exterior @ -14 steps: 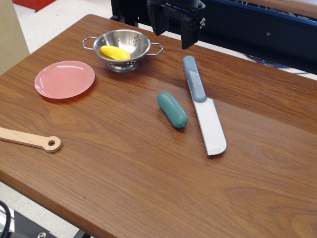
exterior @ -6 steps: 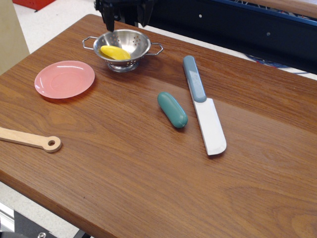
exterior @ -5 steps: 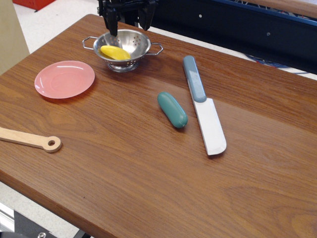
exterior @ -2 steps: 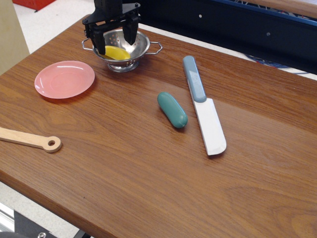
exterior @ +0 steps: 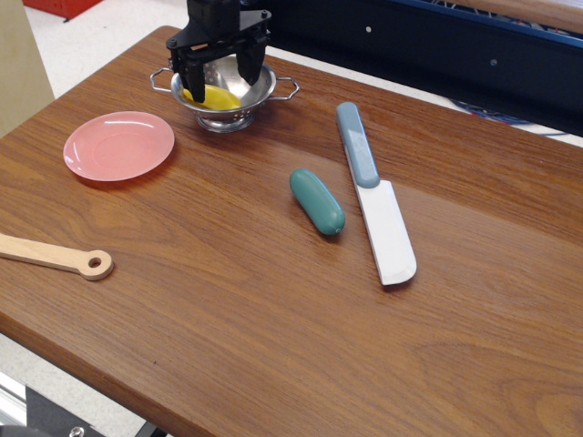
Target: Take banana out of colander
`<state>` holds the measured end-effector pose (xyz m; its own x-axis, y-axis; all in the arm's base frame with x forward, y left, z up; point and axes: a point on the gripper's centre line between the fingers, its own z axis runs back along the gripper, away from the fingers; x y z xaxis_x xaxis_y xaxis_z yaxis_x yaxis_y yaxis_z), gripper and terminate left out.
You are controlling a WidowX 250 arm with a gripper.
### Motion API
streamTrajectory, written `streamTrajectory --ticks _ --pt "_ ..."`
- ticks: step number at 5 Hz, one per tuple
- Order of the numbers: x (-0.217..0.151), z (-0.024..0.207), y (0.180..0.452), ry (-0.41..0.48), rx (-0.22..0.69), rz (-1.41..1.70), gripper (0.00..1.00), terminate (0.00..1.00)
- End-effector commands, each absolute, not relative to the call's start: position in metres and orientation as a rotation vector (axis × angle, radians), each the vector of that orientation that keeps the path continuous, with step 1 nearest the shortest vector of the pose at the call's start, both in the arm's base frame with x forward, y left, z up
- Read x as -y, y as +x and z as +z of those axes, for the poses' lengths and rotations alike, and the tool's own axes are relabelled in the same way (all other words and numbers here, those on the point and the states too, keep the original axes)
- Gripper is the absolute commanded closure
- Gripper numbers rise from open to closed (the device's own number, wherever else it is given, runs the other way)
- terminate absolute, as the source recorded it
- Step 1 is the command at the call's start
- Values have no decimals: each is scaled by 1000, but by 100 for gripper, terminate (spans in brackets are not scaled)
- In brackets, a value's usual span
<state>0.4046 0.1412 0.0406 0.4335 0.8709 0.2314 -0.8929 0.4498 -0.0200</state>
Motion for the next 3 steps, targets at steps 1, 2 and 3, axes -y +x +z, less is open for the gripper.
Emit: streamTrajectory --ticks 1,2,3 --pt "-124 52 411 116 291 1099 0 0" --pt "-122 44 409 128 303 1094 0 0" --pt "-122 39 407 138 317 1085 0 0"
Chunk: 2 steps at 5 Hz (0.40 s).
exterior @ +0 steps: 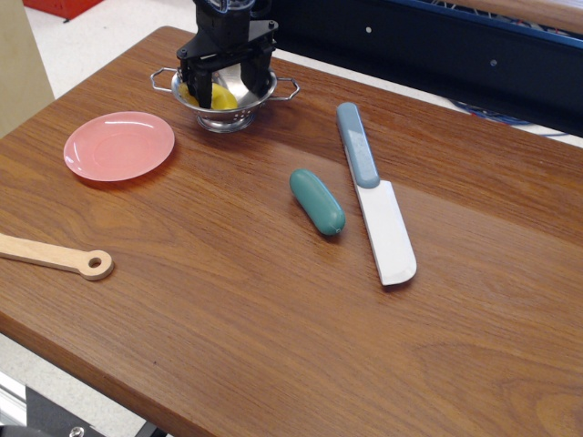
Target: Take banana out of colander
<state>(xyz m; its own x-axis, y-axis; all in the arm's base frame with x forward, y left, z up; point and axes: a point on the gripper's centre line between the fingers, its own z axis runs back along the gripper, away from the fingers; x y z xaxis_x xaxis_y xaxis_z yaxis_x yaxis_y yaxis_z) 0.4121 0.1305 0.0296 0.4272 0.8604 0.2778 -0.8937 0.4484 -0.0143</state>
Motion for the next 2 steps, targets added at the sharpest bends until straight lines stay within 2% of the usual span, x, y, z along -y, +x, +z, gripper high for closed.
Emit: streamTrajectory --ticks 1,2 --pt "-122 36 408 134 310 1092 100 0" --pt "-121 40 406 125 331 1067 100 0"
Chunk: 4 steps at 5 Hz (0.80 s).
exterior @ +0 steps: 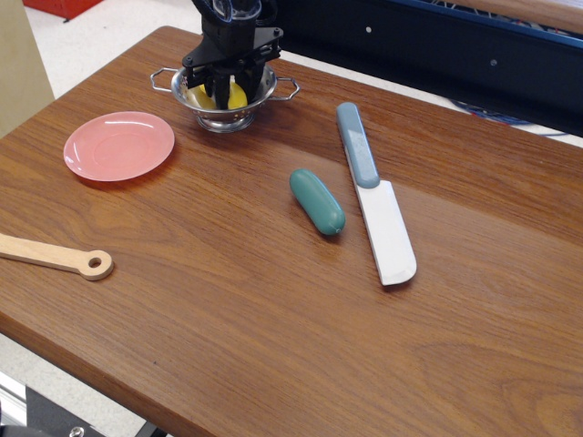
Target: Take banana out of colander
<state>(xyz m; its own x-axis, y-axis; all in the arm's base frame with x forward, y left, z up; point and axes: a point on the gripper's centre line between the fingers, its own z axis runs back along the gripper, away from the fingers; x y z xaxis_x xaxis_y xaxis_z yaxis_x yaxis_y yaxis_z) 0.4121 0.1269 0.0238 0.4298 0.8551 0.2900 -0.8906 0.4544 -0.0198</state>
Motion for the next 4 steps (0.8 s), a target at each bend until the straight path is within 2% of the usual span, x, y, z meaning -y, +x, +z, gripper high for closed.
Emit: streamTrajectory --ticks 1,3,4 --pt "-117 53 407 86 344 1057 100 0" --pt "-100 95 409 -33 382 1016 100 0" --pt "-92 119 397 -98 364 992 100 0"
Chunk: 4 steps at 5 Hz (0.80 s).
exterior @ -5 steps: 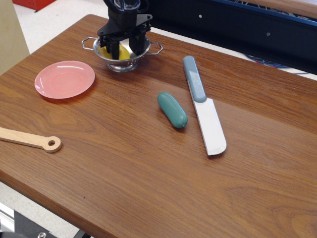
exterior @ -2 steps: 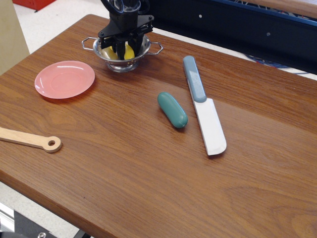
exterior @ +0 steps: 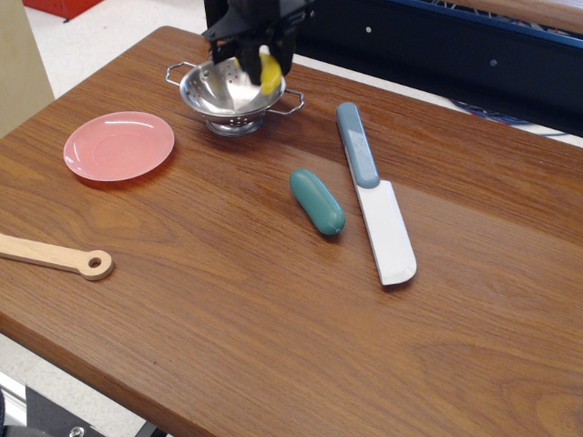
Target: Take banana out of colander
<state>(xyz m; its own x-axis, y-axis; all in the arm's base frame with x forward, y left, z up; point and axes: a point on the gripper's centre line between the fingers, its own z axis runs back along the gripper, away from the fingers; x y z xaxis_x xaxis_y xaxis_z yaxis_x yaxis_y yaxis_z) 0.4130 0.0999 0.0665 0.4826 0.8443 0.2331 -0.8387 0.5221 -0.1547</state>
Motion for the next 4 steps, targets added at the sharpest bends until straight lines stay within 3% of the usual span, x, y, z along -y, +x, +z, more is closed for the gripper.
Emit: streamTrajectory --ticks 1,2,4 --pt "-92 121 365 -125 337 906 100 0" --pt "-96 107 321 -142 275 762 100 0" --pt "-92 79 270 -102 308 537 100 0"
